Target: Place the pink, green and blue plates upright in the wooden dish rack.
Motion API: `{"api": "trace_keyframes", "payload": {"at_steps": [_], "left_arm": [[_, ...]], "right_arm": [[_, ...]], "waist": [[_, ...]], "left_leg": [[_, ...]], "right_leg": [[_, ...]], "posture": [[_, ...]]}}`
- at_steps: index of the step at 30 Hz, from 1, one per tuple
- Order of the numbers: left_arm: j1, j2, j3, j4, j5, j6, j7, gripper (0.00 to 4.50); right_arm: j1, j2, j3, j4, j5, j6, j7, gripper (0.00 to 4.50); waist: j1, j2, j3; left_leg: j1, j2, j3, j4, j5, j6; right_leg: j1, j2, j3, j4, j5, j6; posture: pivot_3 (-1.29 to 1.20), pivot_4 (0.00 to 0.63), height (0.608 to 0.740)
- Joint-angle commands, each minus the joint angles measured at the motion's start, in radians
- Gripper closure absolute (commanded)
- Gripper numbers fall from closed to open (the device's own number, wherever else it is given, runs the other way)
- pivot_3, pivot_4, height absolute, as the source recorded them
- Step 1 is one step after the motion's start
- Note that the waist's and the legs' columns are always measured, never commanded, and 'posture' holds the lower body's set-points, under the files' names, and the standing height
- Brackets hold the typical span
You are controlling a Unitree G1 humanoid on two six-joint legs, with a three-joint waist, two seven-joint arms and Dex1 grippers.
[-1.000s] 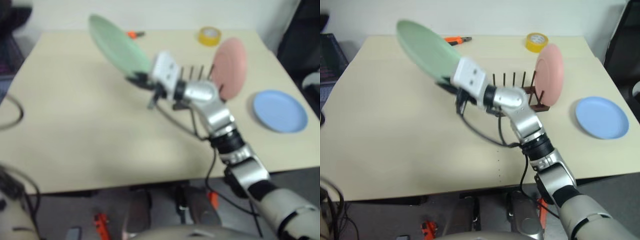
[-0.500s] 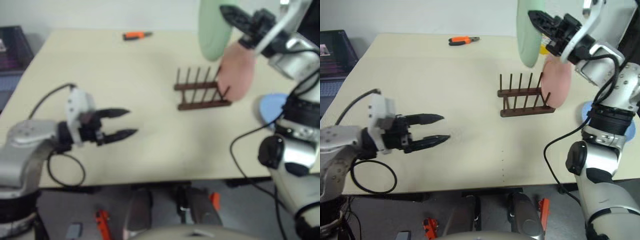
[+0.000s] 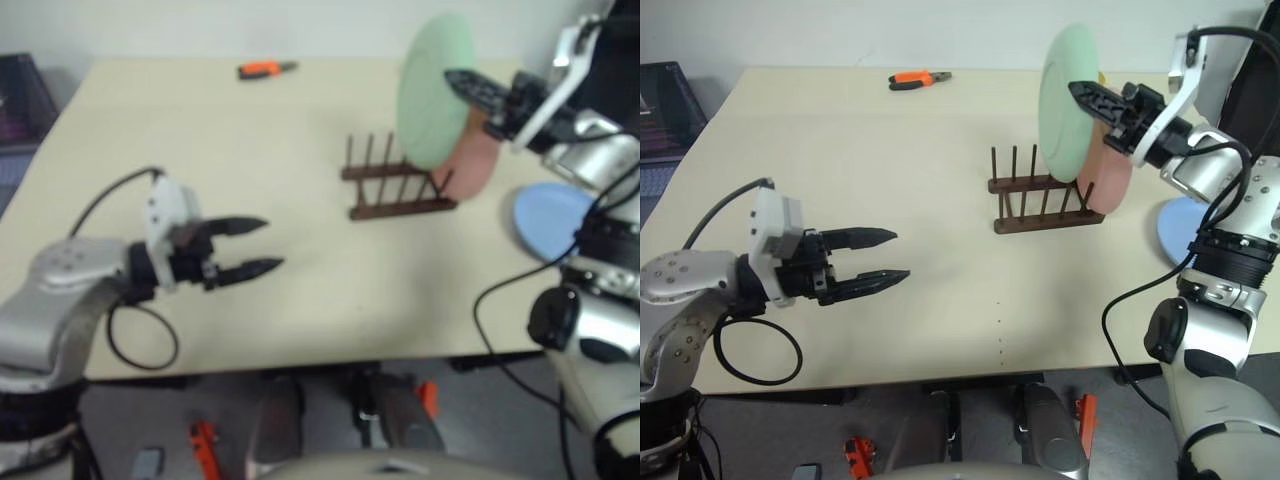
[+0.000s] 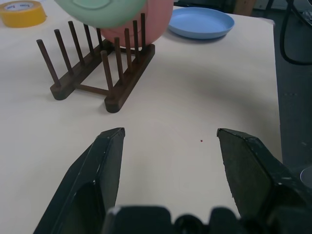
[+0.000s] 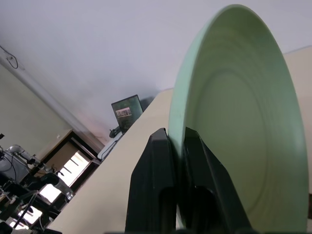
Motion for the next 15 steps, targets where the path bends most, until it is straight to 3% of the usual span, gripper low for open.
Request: {"api": "trace_keyframes", "payload": {"at_steps": [1,13,15], "left_arm": [[-0.001,0.016,0.013,-0.039,-0.011,-0.007,0.019,1.20],[-0.005,0.023,0.009,-0.042,-0.021,-0.001,0.043,1.20],[-0.005,0.025,0.009,-0.041,-0.022,-0.001,0.045,1.15]], "right_arm": [[-0.001,-0.026,0.000,0.001,0.006,-0.026,0.023,4.50],[0.016,-0.051,0.044,0.075,-0.025,-0.051,0.066,4.50],[0.011,-0.053,0.044,0.076,-0.021,-0.047,0.069,3.96]], "waist": [[0.000,0.000,0.000],[0.000,0.000,0.000],[0.000,0.000,0.000]], "left_leg": [[0.000,0.000,0.000,0.000,0.000,0.000],[0.000,0.000,0.000,0.000,0.000,0.000],[0.000,0.000,0.000,0.000,0.000,0.000]], "right_leg": [[0.000,0.000,0.001,0.000,0.000,0.000],[0.000,0.001,0.001,0.000,0.000,0.000],[0.000,0.001,0.001,0.000,0.000,0.000]], "posture": [[0.00,0.150,0.740],[0.00,0.150,0.740],[0.00,0.150,0.740]]}}
